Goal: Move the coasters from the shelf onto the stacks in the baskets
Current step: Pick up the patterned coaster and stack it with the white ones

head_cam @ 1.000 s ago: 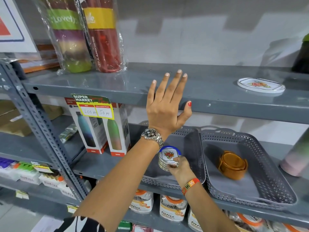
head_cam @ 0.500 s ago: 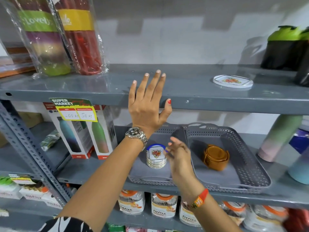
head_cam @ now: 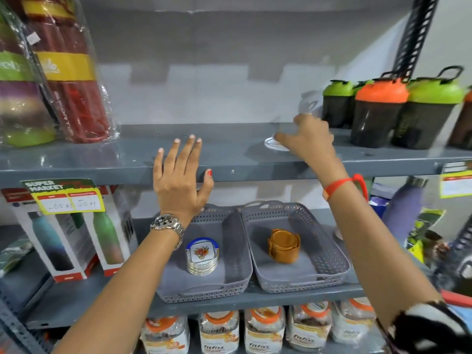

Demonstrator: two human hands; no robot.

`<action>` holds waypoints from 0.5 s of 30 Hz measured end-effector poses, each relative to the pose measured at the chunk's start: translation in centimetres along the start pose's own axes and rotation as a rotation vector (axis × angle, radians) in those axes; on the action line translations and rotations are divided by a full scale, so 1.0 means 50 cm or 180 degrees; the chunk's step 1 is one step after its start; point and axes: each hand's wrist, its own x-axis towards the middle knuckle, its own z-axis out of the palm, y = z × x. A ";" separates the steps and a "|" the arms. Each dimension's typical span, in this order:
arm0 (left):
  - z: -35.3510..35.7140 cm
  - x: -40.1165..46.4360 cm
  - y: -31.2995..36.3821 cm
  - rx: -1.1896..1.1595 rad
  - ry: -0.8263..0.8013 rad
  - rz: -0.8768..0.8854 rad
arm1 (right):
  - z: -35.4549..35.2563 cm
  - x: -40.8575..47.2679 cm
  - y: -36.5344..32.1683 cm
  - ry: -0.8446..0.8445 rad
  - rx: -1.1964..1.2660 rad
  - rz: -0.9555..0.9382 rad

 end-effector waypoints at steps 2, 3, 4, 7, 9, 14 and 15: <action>-0.002 -0.001 0.001 -0.0014 -0.0012 0.0003 | -0.003 0.027 0.004 -0.0583 -0.0481 0.0336; -0.003 -0.001 0.001 -0.0017 -0.0024 -0.0002 | -0.003 0.033 0.004 -0.0743 -0.0574 0.0415; -0.004 0.000 0.002 -0.0016 -0.0030 -0.0001 | -0.004 0.038 0.004 -0.0820 -0.0633 0.0436; -0.005 0.002 0.002 -0.0010 -0.0059 -0.0020 | -0.008 0.043 0.007 -0.0946 -0.0740 0.0432; -0.006 0.003 0.003 -0.0013 -0.0082 -0.0033 | -0.010 0.044 0.010 -0.1021 -0.0709 0.0500; -0.008 0.003 0.005 -0.0002 -0.0127 -0.0051 | -0.002 0.035 0.017 -0.0676 -0.0558 0.0400; -0.008 0.003 0.004 0.0005 -0.0133 -0.0052 | 0.002 0.030 0.016 -0.0515 -0.0530 0.0314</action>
